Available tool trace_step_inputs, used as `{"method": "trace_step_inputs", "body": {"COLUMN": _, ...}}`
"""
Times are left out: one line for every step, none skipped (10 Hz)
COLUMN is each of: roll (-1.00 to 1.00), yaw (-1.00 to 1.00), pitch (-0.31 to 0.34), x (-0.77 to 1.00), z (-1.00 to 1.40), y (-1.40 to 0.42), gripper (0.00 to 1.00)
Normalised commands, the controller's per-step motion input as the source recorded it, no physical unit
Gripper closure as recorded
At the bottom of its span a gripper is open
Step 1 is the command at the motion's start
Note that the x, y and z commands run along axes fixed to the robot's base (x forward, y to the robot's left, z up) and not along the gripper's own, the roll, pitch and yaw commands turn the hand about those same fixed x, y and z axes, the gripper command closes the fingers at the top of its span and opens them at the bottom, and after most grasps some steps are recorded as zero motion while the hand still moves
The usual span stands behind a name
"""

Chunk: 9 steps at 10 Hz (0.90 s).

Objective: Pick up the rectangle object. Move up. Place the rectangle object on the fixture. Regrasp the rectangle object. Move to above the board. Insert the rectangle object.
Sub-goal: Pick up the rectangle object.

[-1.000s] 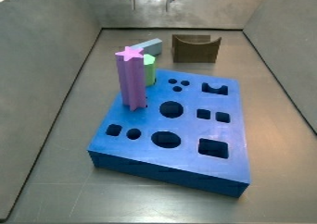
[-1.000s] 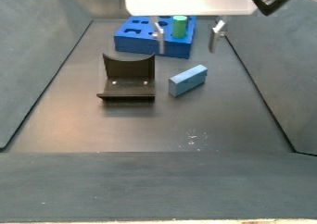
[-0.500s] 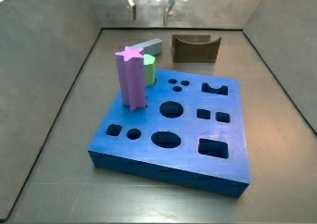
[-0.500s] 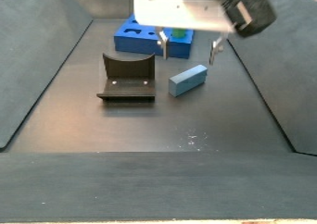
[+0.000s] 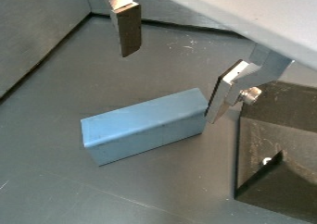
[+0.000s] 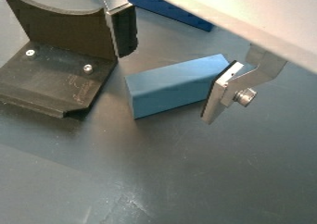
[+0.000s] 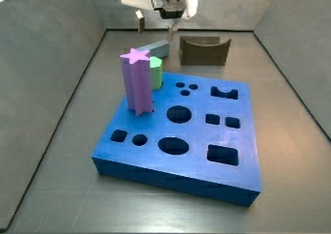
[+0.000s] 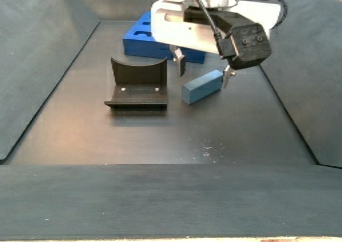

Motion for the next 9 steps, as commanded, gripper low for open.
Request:
{"method": "trace_step_inputs", "body": {"roll": -0.29, "yaw": -0.13, "pitch": -0.217, "x": -0.38, "z": -0.3, "y": -0.45, "gripper": 0.0}}
{"method": "trace_step_inputs", "body": {"roll": -0.43, "yaw": -0.23, "pitch": -0.24, "x": -0.44, "z": -0.38, "y": -0.62, "gripper": 0.0}}
{"method": "trace_step_inputs", "body": {"roll": -0.48, "yaw": -0.21, "pitch": -0.203, "x": -0.44, "z": -0.51, "y": -0.63, "gripper": 0.0}}
{"method": "trace_step_inputs", "body": {"roll": -0.07, "yaw": 0.0, "pitch": -0.089, "x": -0.16, "z": -0.1, "y": -0.13, "gripper": 0.0}}
{"method": "trace_step_inputs", "body": {"roll": 0.0, "yaw": -0.07, "pitch": 0.0, "x": 0.0, "z": -0.07, "y": -0.09, "gripper": 0.0}}
{"method": "trace_step_inputs", "body": {"roll": 0.0, "yaw": -1.0, "pitch": 0.0, "x": 0.0, "z": -0.19, "y": 0.0, "gripper": 0.0}}
{"method": "trace_step_inputs", "body": {"roll": 0.0, "yaw": -1.0, "pitch": 0.0, "x": 0.0, "z": -0.19, "y": 0.0, "gripper": 0.0}}
{"method": "trace_step_inputs", "body": {"roll": 0.0, "yaw": -0.05, "pitch": 0.0, "x": 0.0, "z": 0.0, "y": 0.0, "gripper": 0.0}}
{"method": "trace_step_inputs", "body": {"roll": -0.1, "yaw": 0.0, "pitch": 0.0, "x": 0.0, "z": 0.0, "y": 0.17, "gripper": 0.0}}
